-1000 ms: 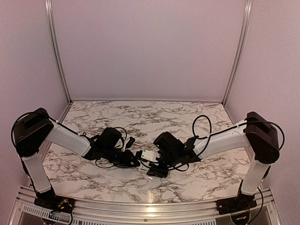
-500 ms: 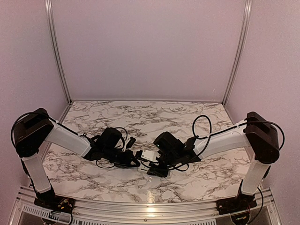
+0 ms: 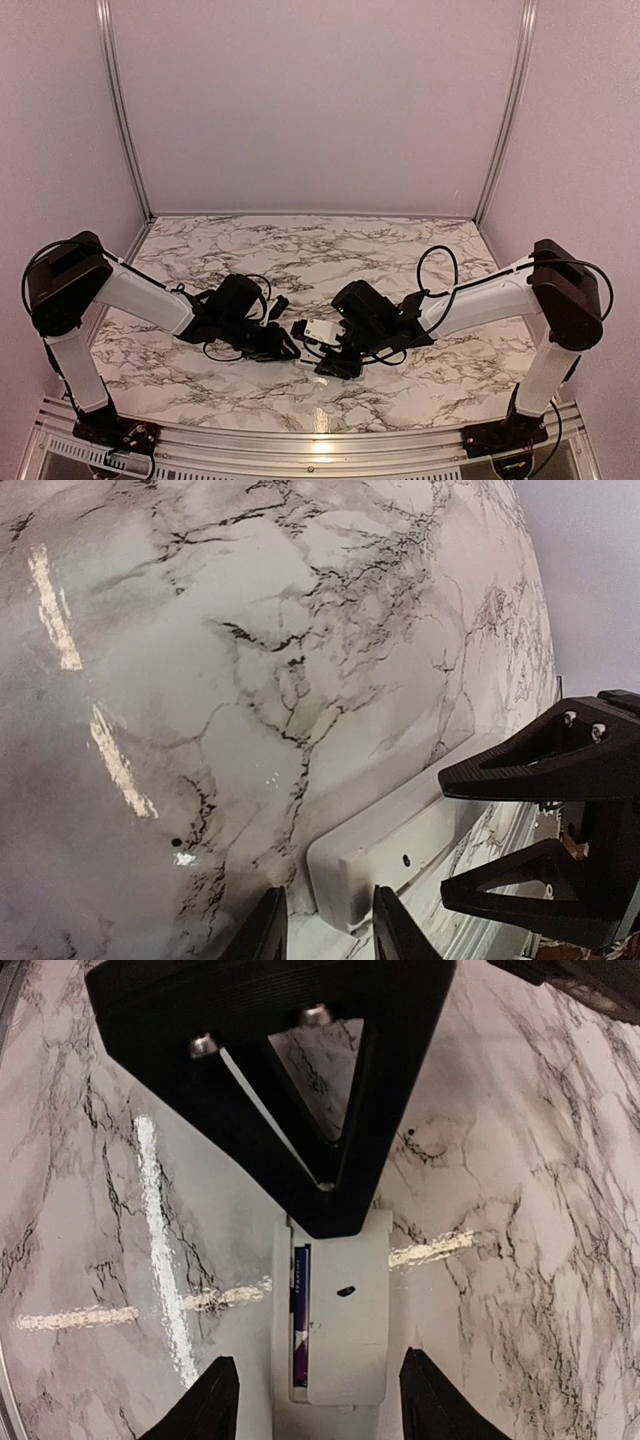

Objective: Load the batteries into the remote control
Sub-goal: Load the battery cover onto the remote control without the battery cover.

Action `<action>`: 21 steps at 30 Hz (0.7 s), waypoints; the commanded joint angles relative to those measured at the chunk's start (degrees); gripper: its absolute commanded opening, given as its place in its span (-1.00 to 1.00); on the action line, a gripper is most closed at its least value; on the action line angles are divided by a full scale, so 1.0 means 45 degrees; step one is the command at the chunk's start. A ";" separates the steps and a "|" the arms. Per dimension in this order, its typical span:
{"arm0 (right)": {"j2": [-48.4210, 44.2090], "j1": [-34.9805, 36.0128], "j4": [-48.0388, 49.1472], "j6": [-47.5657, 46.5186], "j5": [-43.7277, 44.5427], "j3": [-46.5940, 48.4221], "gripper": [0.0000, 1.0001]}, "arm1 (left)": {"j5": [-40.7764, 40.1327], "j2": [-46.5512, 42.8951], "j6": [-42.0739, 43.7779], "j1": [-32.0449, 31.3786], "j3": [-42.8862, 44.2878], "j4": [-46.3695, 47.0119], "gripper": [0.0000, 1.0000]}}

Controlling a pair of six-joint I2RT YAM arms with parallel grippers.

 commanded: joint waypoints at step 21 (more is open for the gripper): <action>0.0428 0.0038 0.0186 -0.0425 -0.0172 0.0418 -0.18 | -0.0234 0.0195 -0.0059 -0.0075 0.0941 -0.0068 -0.17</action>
